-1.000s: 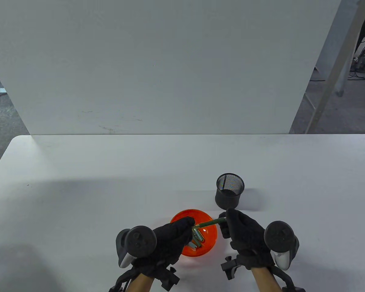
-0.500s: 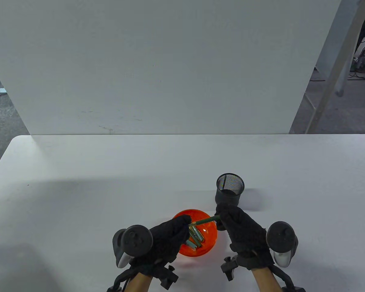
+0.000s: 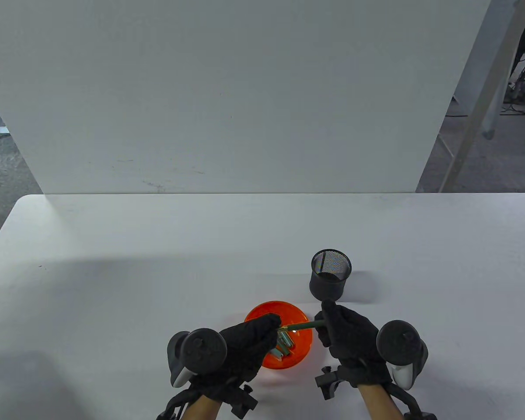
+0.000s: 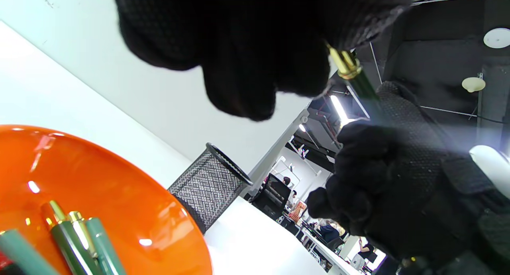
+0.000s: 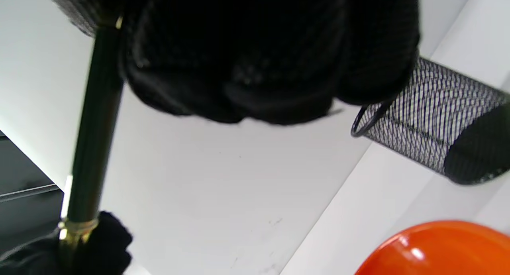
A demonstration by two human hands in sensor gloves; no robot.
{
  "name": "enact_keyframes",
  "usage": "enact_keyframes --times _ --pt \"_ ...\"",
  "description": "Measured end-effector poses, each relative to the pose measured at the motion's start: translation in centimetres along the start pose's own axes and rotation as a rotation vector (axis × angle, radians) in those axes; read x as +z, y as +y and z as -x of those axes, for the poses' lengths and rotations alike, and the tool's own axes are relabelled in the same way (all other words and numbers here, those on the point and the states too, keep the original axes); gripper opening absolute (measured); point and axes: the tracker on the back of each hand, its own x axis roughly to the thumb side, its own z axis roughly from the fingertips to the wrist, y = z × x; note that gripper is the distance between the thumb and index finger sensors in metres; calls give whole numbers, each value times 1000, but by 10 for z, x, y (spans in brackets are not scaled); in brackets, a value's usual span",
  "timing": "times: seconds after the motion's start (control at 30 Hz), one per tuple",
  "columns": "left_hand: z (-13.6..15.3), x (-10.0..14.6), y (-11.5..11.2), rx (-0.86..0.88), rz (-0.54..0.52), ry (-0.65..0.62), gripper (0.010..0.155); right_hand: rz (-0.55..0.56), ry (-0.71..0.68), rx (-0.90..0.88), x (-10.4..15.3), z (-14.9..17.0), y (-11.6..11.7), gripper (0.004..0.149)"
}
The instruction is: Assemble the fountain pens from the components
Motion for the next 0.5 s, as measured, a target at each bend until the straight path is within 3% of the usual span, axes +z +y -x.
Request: enact_keyframes --times 0.1,0.27,0.4,0.5 --pt "2 -2 0 17 11 13 44 -59 1 -27 -1 0 1 59" --pt "14 -1 7 46 -25 72 44 -133 -1 -60 1 -6 6 79" --pt "18 1 11 77 -59 93 44 -160 -52 -89 -2 -10 6 66" --pt "16 0 10 69 -54 86 44 -105 -74 -38 -1 -12 5 51"
